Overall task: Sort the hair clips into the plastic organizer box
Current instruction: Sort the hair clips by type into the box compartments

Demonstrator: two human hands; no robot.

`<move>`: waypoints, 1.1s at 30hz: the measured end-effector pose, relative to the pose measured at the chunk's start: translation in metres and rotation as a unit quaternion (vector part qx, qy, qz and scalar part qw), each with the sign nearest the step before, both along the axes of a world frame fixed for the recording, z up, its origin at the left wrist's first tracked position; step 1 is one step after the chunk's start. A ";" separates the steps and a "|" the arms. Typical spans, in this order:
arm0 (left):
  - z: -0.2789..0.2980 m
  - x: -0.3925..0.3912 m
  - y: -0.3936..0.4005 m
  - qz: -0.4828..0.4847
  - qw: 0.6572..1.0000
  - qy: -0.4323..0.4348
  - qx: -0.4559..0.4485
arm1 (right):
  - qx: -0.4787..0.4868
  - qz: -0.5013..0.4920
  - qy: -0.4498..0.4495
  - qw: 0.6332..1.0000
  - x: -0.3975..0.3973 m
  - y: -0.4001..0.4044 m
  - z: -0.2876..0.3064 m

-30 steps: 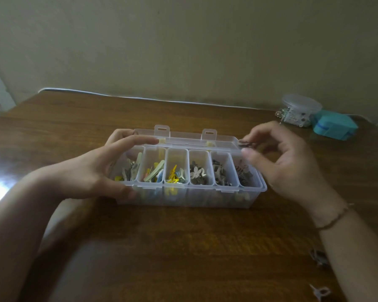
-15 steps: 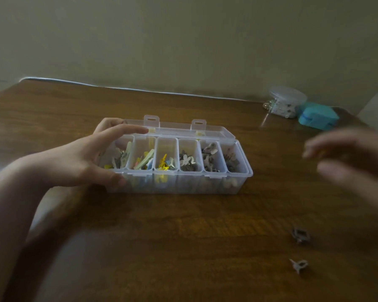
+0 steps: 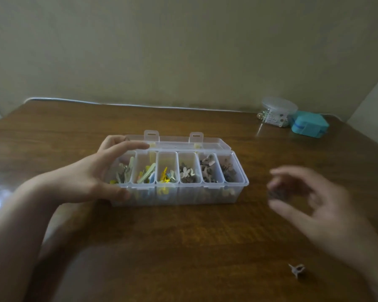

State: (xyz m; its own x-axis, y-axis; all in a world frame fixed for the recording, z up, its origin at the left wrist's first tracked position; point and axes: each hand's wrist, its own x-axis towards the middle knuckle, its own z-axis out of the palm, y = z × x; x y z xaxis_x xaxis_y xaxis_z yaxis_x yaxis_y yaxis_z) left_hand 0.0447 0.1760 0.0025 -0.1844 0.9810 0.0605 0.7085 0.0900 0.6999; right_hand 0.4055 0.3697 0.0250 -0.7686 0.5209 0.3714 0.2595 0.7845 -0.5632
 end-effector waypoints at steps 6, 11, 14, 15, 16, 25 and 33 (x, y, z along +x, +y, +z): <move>0.002 0.001 -0.001 -0.008 1.000 -0.018 -0.009 | 0.089 0.103 0.014 0.991 -0.133 -0.016 0.029; 0.003 0.001 -0.001 -0.015 1.000 -0.021 -0.019 | 0.108 0.101 -0.032 0.988 -0.144 -0.002 0.021; 0.002 0.000 -0.001 -0.013 0.999 -0.024 -0.019 | 0.119 0.052 0.030 0.991 -0.085 -0.007 0.038; 0.001 0.000 0.000 -0.013 0.999 -0.028 -0.019 | 0.131 0.047 0.020 0.990 -0.058 -0.011 0.038; 0.001 0.000 0.000 -0.014 0.999 -0.030 -0.020 | 0.144 0.050 -0.007 0.988 -0.032 -0.016 0.035; 0.001 0.002 -0.001 -0.014 0.999 -0.035 -0.015 | 0.113 0.043 -0.131 0.984 0.036 -0.036 -0.037; 0.003 0.009 0.002 -0.008 0.999 -0.032 0.000 | 0.129 0.069 0.082 0.986 -0.101 -0.031 0.007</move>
